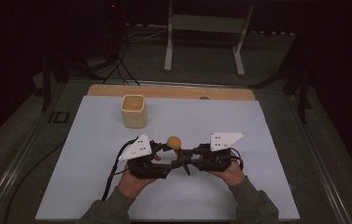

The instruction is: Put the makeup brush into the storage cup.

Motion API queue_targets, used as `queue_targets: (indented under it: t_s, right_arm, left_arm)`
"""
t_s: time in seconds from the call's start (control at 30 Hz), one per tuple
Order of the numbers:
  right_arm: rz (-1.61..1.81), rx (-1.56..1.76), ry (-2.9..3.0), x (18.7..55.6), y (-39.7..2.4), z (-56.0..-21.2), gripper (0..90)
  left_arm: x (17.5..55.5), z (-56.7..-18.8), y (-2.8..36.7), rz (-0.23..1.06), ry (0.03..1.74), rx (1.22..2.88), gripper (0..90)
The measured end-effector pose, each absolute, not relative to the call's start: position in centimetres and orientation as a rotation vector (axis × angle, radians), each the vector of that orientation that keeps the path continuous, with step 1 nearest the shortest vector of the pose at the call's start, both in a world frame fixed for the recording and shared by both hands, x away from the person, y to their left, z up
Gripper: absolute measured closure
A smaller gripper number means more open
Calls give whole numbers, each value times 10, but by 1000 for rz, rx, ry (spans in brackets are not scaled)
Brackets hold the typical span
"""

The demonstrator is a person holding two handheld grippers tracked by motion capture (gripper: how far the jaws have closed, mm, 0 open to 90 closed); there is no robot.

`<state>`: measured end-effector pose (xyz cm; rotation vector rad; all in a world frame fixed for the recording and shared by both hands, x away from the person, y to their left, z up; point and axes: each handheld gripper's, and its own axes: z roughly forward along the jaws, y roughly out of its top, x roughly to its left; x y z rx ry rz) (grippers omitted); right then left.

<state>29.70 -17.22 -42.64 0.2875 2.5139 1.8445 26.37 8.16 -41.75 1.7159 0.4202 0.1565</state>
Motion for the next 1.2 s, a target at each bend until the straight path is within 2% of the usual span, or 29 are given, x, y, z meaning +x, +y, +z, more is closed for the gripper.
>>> queue_targets:
  t_s: [0.37, 0.6, 0.7, 0.8, 1.07, 1.2]
  right_arm:
    - [1857, 259, 2517, 295, -171, -425, 743]
    - [1856, 245, 2520, 295, -170, -425, 728]
    - [1861, 243, 2526, 295, -169, -426, 551]
    - [1818, 244, 2536, 294, -166, -427, 464]
    - [1795, 275, 2540, 295, -166, -429, 405]
    - [1774, 280, 2535, 294, -166, -429, 340]
  left_arm:
    - [267, -417, 83, 151, 439, 1681, 698]
    - [265, -416, 82, 152, 438, 1678, 727]
    - [265, -415, 82, 160, 443, 1679, 730]
    - [266, -415, 82, 170, 453, 1684, 731]
    - [267, -413, 86, 195, 474, 1691, 731]
    - [268, -412, 87, 205, 483, 1693, 730]
